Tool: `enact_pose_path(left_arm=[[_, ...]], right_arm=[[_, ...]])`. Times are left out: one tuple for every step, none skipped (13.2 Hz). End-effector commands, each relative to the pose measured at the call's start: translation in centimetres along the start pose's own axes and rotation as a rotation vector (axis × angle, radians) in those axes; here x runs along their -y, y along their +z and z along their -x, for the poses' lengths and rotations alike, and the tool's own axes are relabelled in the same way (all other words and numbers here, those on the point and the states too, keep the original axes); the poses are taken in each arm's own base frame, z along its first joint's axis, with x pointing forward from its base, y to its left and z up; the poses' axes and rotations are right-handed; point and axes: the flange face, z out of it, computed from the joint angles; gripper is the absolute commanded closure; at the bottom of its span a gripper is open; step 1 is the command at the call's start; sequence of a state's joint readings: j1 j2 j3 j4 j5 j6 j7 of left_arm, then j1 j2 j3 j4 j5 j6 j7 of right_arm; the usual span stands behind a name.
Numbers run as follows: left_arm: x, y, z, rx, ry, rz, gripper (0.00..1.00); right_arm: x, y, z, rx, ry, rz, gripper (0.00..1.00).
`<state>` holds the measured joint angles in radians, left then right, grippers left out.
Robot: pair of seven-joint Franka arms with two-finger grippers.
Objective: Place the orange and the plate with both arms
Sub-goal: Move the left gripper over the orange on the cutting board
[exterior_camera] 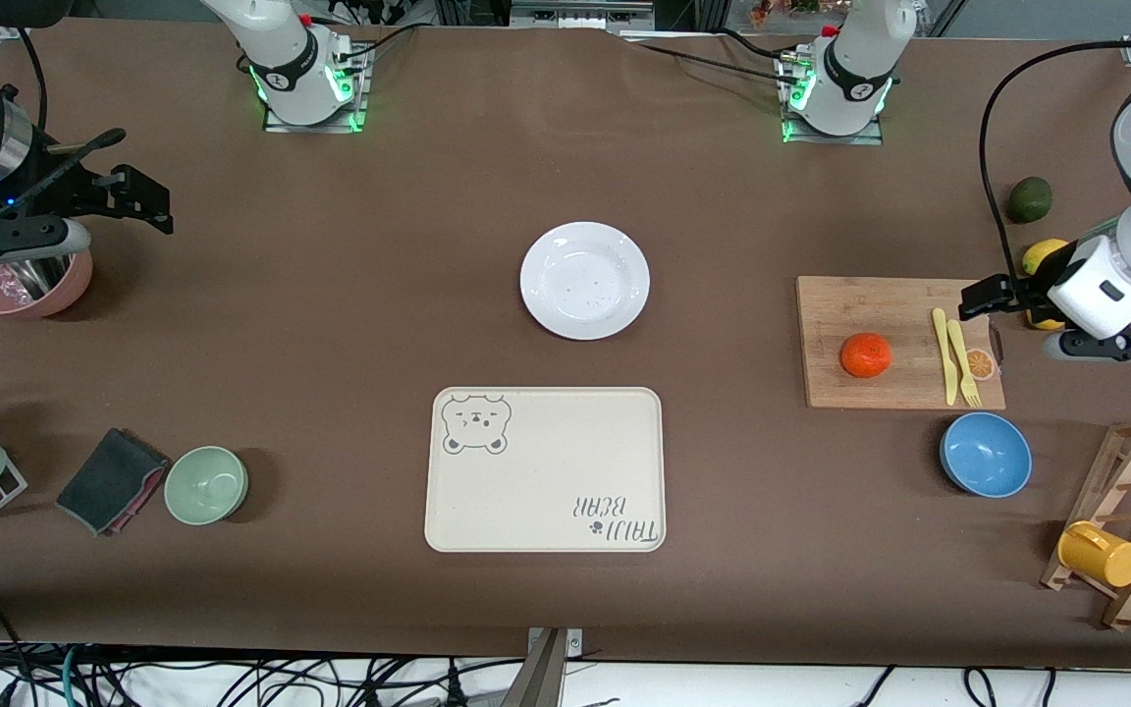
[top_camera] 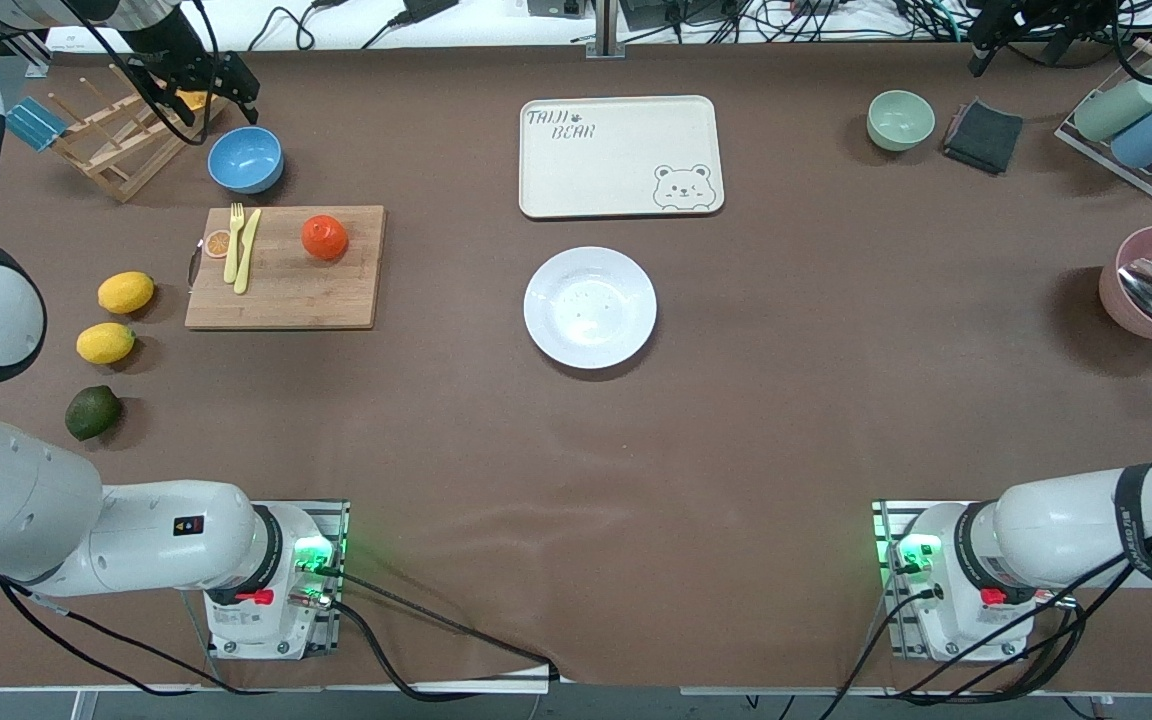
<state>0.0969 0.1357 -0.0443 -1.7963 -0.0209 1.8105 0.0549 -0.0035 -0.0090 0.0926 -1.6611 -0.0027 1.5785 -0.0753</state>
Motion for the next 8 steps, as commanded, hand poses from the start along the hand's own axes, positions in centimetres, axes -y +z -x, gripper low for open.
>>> enact_pose_path(left_arm=[[0.1,3.0,-1.1,0.043,0.012,0.014,0.0],[0.2,3.6,-1.2,0.057,0.014,0.014,0.0],[0.3,4.3,-1.1,0.069,0.013,0.016,0.0],[0.3,5.9,-1.5,0.088,0.003,0.024,0.0],[0.3,7.3,-1.9,0.078,-0.007,0.028,0.0],[-0.1,9.0,-2.1,0.058,-0.003,0.026,0.0],[-1.0,11.3,-1.7,0.048,0.008,0.022,0.0],[-1.2,13.1,-1.4,0.029,0.0,0.019,0.0]], right_arm=[[0.2,-0.3,0.2,0.004,0.002,-0.013,0.0],[0.1,-0.3,0.2,0.004,0.003,-0.014,0.0],[0.0,-0.3,0.2,0.004,0.003,-0.014,0.0],[0.0,-0.2,0.2,0.005,0.003,-0.014,0.0],[0.0,-0.2,0.2,0.005,0.003,-0.014,0.0],[0.0,-0.2,0.2,0.005,0.003,-0.014,0.0],[0.0,-0.2,0.2,0.005,0.003,-0.015,0.0],[0.0,-0.2,0.2,0.005,0.003,-0.015,0.0]])
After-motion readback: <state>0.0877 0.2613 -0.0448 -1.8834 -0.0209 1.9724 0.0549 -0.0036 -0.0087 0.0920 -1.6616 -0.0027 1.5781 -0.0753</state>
